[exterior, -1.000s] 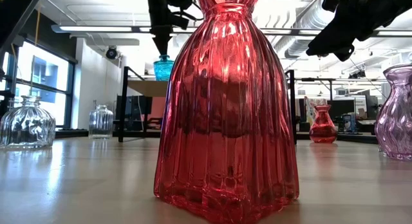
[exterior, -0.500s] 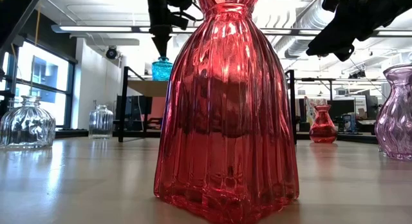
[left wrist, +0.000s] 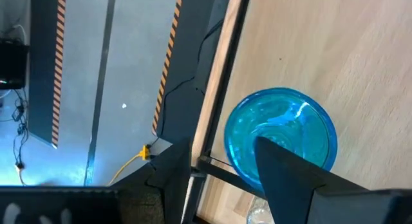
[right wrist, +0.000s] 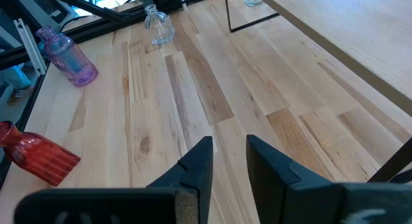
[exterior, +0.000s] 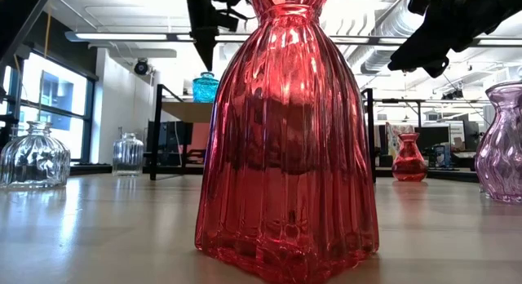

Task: Sort vases onto shelf
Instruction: Put the top left transparent vase on the shelf

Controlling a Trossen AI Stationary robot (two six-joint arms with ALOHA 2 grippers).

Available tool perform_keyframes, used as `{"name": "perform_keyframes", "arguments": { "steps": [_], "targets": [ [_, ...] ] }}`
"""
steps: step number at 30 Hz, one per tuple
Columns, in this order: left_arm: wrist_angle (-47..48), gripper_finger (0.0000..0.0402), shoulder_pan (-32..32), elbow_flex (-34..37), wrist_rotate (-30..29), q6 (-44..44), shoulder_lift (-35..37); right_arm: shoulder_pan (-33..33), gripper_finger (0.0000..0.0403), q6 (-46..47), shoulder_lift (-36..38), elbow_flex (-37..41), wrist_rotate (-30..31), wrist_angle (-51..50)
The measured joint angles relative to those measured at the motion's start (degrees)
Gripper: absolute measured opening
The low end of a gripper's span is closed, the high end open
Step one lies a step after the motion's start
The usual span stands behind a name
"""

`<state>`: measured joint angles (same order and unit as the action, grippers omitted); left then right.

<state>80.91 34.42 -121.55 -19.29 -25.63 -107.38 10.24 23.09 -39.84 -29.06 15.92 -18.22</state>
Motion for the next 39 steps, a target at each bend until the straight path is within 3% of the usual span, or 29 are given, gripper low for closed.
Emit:
{"name": "perform_keyframes", "arguments": {
  "steps": [12,29,39],
  "targets": [
    [9.40,0.0161,-3.27,-3.85,-0.08,6.27,0.28,0.00,0.0074,0.00,-0.01,0.00,0.02,0.01],
    [9.11,0.0161,-15.34,-3.83,4.26,16.77,5.49,0.00,0.0074,-0.01,0.00,0.00,0.01,0.00],
    [9.11,0.0161,-15.57,-3.79,7.35,23.21,14.30,0.00,0.0074,-0.01,-0.01,0.00,0.01,0.00]
  ]
}}
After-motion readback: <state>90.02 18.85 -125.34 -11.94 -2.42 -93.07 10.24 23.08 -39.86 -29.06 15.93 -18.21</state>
